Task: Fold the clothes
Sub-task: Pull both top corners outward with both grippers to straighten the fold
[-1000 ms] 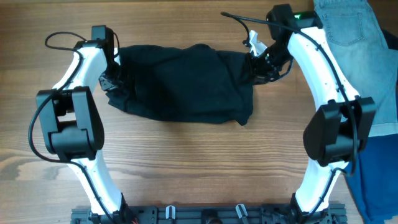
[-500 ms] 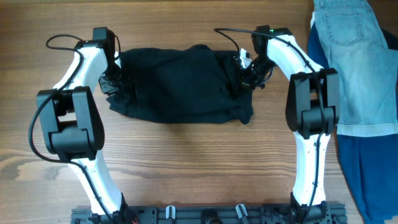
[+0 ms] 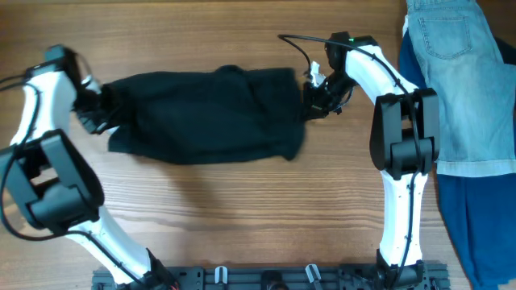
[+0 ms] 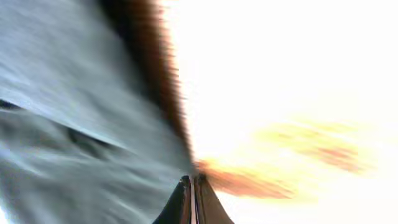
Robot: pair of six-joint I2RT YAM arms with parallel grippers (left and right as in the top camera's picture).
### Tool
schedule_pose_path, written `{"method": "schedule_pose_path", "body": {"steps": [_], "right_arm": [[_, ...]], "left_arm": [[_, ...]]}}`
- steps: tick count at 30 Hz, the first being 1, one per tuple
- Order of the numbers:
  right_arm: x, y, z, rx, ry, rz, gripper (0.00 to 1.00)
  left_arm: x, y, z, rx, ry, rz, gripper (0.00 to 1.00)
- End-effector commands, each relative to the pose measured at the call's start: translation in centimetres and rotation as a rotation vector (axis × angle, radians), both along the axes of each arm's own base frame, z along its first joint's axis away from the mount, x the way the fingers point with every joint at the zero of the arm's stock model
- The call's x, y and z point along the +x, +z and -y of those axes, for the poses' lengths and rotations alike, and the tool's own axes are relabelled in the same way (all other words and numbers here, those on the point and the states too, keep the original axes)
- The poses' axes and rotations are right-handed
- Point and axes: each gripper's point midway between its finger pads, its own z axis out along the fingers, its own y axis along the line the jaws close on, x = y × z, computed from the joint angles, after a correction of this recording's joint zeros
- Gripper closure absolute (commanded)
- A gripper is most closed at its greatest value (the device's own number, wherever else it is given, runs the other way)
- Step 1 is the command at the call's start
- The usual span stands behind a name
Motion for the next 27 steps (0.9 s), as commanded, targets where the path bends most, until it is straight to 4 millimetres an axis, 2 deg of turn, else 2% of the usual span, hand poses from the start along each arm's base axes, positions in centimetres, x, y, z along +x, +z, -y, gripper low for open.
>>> {"method": "schedule_pose_path", "body": {"steps": [1, 3, 4, 5, 6, 7, 8, 11, 15, 16, 19, 23, 27], "right_arm": [[-0.1, -1.7, 1.7, -0.053, -0.026, -0.032, 0.96], [-0.1, -1.6, 1.5, -0.037, 0.0, -0.017, 0.96], [-0.1, -1.5, 1.4, -0.023, 0.019, -0.007, 0.59], [-0.1, -1.5, 1.4, -0.022, 0.026, -0.001, 0.14], [0.0, -1.5, 1.5, -0.023, 0.026, 0.001, 0.0], [0.1, -1.4, 1.7, -0.022, 0.025, 0.004, 0.0], [0.2, -1.3, 1.9, -0.022, 0.019, 0.005, 0.0], [0.8, -0.9, 2.8, -0.021, -0.004, 0.014, 0.0], [1.6, 0.3, 5.2, -0.016, -0.064, 0.019, 0.0], [1.8, 0.9, 6.0, 0.001, -0.086, 0.023, 0.0], [2.0, 1.5, 6.8, 0.036, -0.106, 0.03, 0.0], [2.6, 2.1, 6.0, 0.12, -0.08, 0.078, 0.0], [3.2, 3.8, 3.1, 0.286, -0.042, 0.136, 0.0]], "left_arm": [[-0.5, 1.4, -0.9, 0.025, 0.011, 0.018, 0.96], [-0.1, 1.4, 0.6, 0.025, -0.029, 0.019, 0.96], [0.3, 1.4, 1.5, 0.026, -0.054, 0.023, 0.96], [0.6, 1.4, 2.4, 0.026, -0.078, 0.027, 0.94], [0.9, 1.4, 3.6, 0.027, -0.11, 0.029, 0.94], [1.1, 1.4, 4.6, 0.028, -0.137, 0.032, 0.92], [1.4, 1.4, 6.0, 0.026, -0.16, 0.033, 0.84], [1.9, 1.4, 8.5, 0.029, -0.226, 0.045, 0.96], [2.9, 1.5, 11.6, 0.03, -0.263, 0.074, 0.96], [3.3, 1.6, 12.9, 0.031, -0.287, 0.093, 0.96], [3.7, 1.6, 14.9, 0.029, -0.309, 0.111, 0.96], [3.5, 1.5, 17.5, 0.023, -0.351, 0.109, 0.96], [3.1, 1.4, 19.7, 0.018, -0.393, 0.106, 0.96]]}}
